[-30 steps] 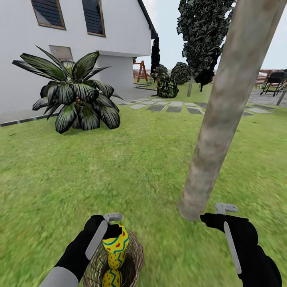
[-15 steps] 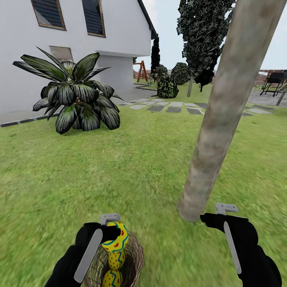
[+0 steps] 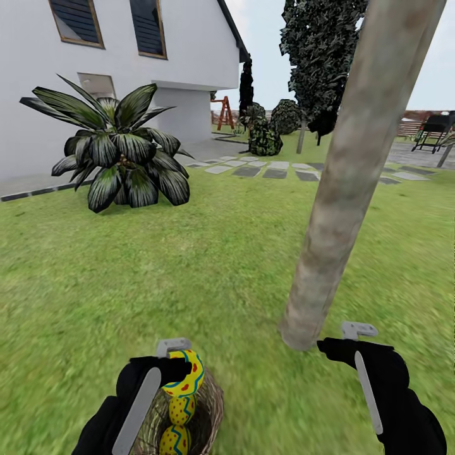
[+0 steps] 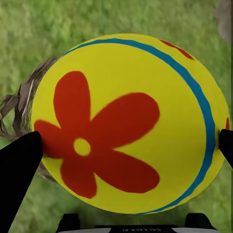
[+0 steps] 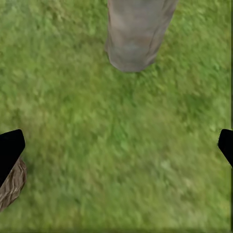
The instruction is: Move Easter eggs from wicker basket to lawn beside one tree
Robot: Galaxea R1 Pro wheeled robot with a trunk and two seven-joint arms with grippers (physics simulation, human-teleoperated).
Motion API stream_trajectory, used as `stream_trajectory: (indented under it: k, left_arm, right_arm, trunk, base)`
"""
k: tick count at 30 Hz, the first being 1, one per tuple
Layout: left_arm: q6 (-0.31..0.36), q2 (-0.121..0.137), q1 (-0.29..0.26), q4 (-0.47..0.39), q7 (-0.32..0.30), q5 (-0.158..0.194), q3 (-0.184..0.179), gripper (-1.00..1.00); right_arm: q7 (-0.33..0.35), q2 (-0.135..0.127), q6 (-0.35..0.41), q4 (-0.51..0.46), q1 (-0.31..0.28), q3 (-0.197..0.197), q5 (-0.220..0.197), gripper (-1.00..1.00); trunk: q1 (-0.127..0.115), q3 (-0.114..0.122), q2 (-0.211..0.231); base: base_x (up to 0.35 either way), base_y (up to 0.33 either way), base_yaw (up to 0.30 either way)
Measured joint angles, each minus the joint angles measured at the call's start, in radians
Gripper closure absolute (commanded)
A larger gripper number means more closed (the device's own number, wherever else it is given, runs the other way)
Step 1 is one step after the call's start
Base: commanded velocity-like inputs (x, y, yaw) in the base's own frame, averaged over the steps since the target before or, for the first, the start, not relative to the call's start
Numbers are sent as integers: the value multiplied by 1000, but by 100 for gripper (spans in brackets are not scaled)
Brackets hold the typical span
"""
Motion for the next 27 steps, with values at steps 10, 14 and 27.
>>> stream_trajectory:
  k: [10,14,27]
  left_arm:
    - [-2,0,0,0,3,-2,-1,100]
    - [-2,0,0,1,6,-3,-1,100]
    - [-3,0,0,4,9,-10,-1,100]
  right_arm:
    - [0,0,0,-1,0,0,0,-100]
    - [0,0,0,0,0,0,0,-100]
    - [0,1,0,-2,0,-5,0,-100]
  trunk:
    - [0,0,0]
    - [0,0,0]
    - [0,3,0]
  base:
    - [-9,-268,0]
    - [0,-286,0]
    - [0,-289,-41]
